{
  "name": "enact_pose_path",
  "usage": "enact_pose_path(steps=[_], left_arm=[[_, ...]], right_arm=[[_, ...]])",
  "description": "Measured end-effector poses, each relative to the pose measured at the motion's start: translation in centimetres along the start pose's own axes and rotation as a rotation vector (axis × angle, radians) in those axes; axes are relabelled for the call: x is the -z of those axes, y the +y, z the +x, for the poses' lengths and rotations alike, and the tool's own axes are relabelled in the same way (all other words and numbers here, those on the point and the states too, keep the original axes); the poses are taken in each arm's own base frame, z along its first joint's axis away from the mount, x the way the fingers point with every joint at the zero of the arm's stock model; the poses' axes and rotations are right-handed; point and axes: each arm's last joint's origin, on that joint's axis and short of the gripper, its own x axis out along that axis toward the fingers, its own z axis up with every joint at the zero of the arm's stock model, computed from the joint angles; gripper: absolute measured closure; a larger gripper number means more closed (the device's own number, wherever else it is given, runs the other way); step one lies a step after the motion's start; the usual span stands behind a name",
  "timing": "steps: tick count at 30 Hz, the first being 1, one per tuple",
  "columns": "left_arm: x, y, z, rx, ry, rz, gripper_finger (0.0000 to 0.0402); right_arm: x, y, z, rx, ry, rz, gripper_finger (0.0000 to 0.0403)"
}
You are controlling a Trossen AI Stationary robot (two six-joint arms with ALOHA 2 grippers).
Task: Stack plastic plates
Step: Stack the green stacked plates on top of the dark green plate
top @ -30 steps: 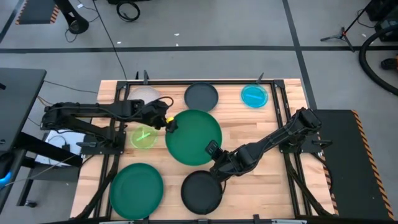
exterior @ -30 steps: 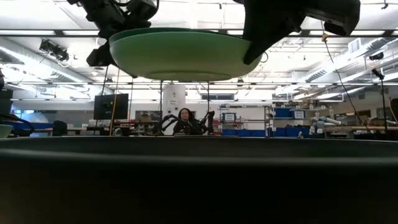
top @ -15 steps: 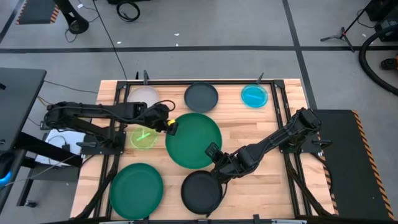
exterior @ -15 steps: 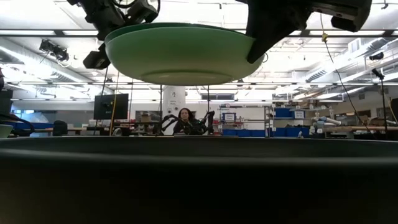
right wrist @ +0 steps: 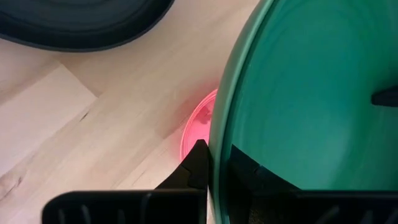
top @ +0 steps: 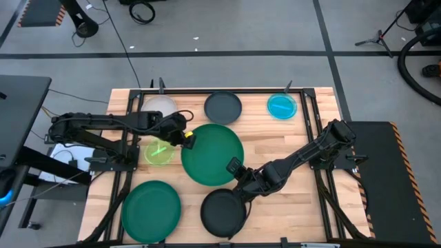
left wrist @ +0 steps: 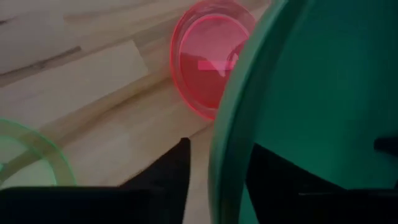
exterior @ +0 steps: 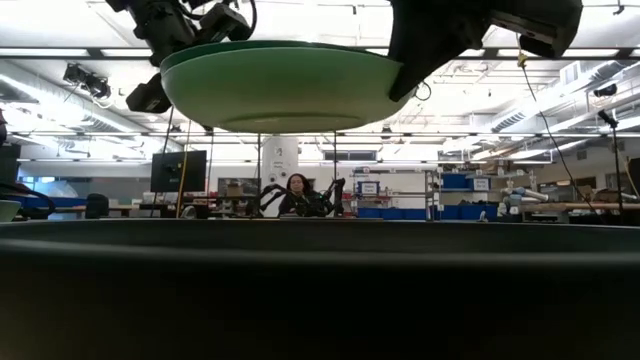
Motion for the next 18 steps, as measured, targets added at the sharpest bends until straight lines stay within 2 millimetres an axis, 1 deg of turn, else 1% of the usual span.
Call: enact_pose_path(steps=[3,5,7,9,13,15,18], left_arm=[[0.0,-0.12,0.01,0.019,0.014,-0.003,0.0213],[0.01,-0.29,0.01,0.036,0.014,-0.01,0.0199],[-0.01,-0.42,0.0,0.053,0.019,-0.019,0.0196],[0.01,-0.44,0.0,0.058,0.026,-0.023,0.0202],[0.2,-0.64,0.0,0.07,0.029,-0.017,0.0239],[0.36,-0.8,0.0,0.078,0.031,-0.002,0.0268],[0.57,-0.88,-0.07,0.08,0.037,0.034,0.0323]], right_arm=[[-0.01,-0.04,0.02,0.003,-0.001,0.004,0.0375],[0.08,-0.16,0.09,0.012,0.007,0.007,0.0375],[0.19,-0.31,0.18,0.025,0.018,0.01,0.0375],[0.26,-0.41,0.24,0.032,0.025,0.011,0.0375],[0.27,-0.42,0.25,0.029,0.024,0.013,0.0373],[0.24,-0.37,0.22,0.026,0.022,0.017,0.0361],[0.25,-0.29,0.2,0.017,0.021,0.013,0.0345]])
